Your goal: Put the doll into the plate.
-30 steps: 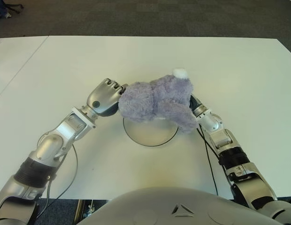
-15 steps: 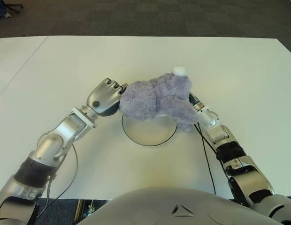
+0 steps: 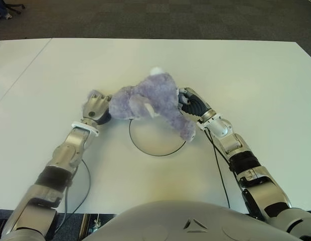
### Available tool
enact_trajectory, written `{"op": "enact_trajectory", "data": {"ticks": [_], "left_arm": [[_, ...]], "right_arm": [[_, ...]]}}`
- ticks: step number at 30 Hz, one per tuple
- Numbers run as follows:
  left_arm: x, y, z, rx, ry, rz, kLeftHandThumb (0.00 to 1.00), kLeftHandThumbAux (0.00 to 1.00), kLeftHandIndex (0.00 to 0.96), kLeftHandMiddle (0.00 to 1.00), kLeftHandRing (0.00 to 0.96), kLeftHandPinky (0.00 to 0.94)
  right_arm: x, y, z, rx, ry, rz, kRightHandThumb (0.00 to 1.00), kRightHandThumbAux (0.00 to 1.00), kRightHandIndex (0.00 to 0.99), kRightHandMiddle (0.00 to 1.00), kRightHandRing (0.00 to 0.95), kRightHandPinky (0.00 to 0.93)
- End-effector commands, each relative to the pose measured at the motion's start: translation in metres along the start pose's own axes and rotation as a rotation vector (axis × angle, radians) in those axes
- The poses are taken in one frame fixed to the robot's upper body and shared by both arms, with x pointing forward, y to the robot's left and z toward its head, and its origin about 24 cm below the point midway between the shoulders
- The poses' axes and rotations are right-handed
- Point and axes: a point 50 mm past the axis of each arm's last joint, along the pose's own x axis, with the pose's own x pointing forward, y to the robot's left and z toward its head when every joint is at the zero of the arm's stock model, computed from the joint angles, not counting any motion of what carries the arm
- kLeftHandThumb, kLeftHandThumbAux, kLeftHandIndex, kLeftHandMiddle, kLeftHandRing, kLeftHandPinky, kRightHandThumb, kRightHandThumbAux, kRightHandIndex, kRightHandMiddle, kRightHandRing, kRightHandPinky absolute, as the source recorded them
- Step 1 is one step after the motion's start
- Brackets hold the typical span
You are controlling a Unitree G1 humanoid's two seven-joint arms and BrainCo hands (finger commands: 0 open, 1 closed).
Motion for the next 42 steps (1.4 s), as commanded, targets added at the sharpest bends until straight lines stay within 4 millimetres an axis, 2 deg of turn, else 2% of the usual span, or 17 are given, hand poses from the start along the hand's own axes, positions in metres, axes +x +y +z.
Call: {"op": "enact_trajectory", "data": {"ticks": [1, 16, 27, 34, 38, 39, 40, 41, 42], "left_arm": [[-0.014, -0.040, 0.002, -0.039, 0.062, -0.174, 0.722, 0.698, 0.441, 0.812, 0.812, 0.807], [-0.010, -0.043, 0.004, -0.039, 0.062, -0.168, 0.722, 0.698, 0.441, 0.812, 0.812, 0.807], [-0.010, -0.043, 0.005, -0.039, 0.063, -0.167, 0.722, 0.698, 0.441, 0.812, 0.812, 0.807], [-0.010, -0.043, 0.005, -0.039, 0.063, -0.168, 0.722, 0.698, 0.441, 0.812, 0.812, 0.807], [-0.011, -0.044, 0.006, -0.052, 0.060, -0.130, 0.722, 0.698, 0.441, 0.812, 0.812, 0.807], [-0.012, -0.045, 0.007, -0.062, 0.059, -0.102, 0.698, 0.702, 0.417, 0.598, 0.649, 0.671], [-0.013, -0.048, 0.008, -0.073, 0.059, -0.076, 0.694, 0.702, 0.413, 0.561, 0.622, 0.647], [-0.014, -0.049, 0.009, -0.080, 0.060, -0.060, 0.686, 0.704, 0.405, 0.488, 0.566, 0.608], [-0.014, -0.050, 0.009, -0.082, 0.060, -0.054, 0.684, 0.704, 0.403, 0.470, 0.552, 0.597]], "right_arm": [[0.007, 0.010, 0.005, -0.022, -0.025, 0.054, 0.697, 0.721, 0.438, 0.871, 0.875, 0.878], [0.011, 0.007, 0.004, -0.036, -0.016, 0.056, 0.696, 0.720, 0.438, 0.866, 0.868, 0.883], [0.010, 0.008, 0.000, 0.042, -0.035, 0.039, 0.692, 0.717, 0.436, 0.838, 0.851, 0.861], [0.010, 0.007, -0.009, 0.086, -0.017, 0.066, 0.676, 0.726, 0.426, 0.774, 0.788, 0.734], [0.011, 0.007, -0.010, 0.112, -0.007, 0.077, 0.674, 0.728, 0.423, 0.755, 0.767, 0.721], [0.011, 0.007, -0.011, 0.118, -0.006, 0.078, 0.673, 0.728, 0.421, 0.715, 0.700, 0.635], [0.011, 0.008, -0.011, 0.125, -0.004, 0.078, 0.673, 0.728, 0.421, 0.708, 0.688, 0.621], [0.011, 0.008, -0.011, 0.129, -0.004, 0.079, 0.672, 0.728, 0.419, 0.674, 0.646, 0.566], [0.011, 0.008, -0.011, 0.132, -0.004, 0.079, 0.672, 0.728, 0.418, 0.665, 0.635, 0.552]]}}
